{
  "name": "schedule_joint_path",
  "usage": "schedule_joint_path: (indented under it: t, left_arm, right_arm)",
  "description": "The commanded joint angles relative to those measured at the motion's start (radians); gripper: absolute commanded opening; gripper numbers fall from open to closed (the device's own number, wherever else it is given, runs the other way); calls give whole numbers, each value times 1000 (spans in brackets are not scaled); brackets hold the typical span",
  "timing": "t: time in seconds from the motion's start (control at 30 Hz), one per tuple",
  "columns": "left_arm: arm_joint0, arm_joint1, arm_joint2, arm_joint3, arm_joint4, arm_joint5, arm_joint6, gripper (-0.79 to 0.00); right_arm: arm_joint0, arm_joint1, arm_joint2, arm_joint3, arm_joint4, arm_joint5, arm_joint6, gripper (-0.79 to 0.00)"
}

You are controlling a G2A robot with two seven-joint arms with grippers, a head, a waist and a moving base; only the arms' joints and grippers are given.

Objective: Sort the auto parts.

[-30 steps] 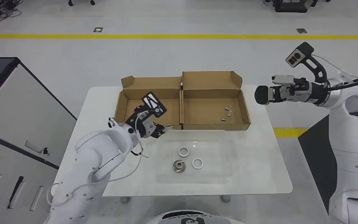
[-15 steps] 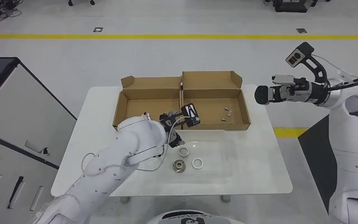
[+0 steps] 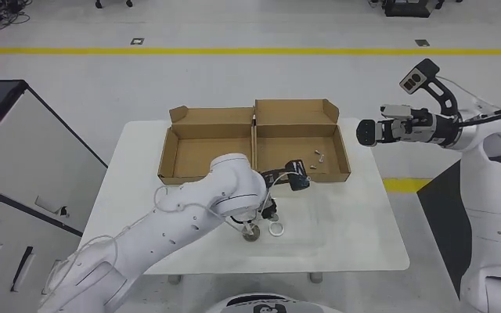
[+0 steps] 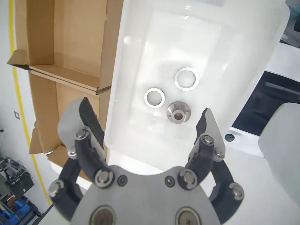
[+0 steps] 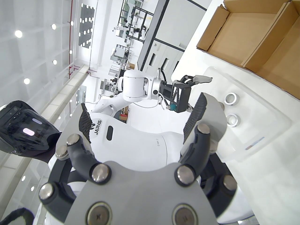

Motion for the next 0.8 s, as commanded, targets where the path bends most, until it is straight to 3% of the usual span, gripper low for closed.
schedule_joint_path:
  t: [0.0,0.4,0.77]
  left_arm:
    - [-8,-9,23,25,-12,5,11,0]
    - [-51,-56,125,177,-37,13,64,0]
    - [-60,-60,133,187,21,21,92,0]
  right_arm:
    - [0,0,0,0,0,0,0,0]
    - [0,0,0,0,0,0,0,0]
    - [0,0,0,0,0,0,0,0]
